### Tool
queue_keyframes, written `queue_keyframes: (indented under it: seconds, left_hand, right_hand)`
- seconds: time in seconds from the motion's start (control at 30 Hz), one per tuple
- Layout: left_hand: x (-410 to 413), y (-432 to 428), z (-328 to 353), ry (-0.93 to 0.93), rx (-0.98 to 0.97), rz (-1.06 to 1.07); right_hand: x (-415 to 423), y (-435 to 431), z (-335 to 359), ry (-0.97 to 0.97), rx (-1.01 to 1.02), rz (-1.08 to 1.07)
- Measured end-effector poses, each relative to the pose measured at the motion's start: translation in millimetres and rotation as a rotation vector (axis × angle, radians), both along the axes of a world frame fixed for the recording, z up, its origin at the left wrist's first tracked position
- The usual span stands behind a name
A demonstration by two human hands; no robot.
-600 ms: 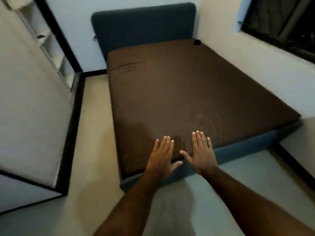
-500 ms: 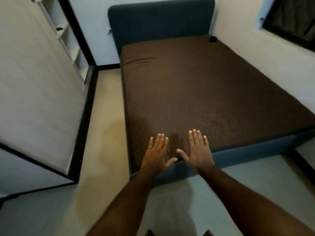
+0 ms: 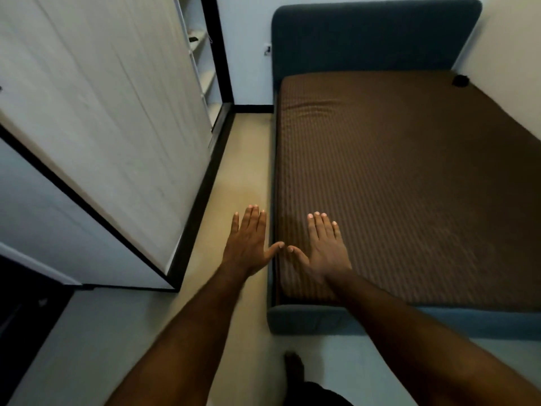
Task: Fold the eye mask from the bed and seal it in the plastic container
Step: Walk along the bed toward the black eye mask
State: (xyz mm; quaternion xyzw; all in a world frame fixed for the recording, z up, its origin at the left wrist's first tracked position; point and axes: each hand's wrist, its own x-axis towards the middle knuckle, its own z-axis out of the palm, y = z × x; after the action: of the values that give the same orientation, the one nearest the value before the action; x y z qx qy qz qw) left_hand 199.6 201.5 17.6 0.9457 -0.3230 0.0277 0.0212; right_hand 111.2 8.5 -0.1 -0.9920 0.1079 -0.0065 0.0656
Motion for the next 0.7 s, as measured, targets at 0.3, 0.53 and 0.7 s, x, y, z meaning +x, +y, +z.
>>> queue_keyframes:
  seconds: [0.3,0.53,0.7]
  left_hand:
    - [141.9,0.3,32.0,-0.084,0.045,0.019]
    - [244.6,-1.9,55.9,-0.171,0.022,0.024]
    - [327.2,-3.3,55.2,-0.189,0.028,-0.032]
  right_hand:
    - [146.8,-11.9,18.2,-0.089,0.038,0.016]
    - [252.8,-27.3,45.1,-0.134,0.017,0.043]
    - [330.3,-24.1,48.9,-0.176,0.003,-0.009]
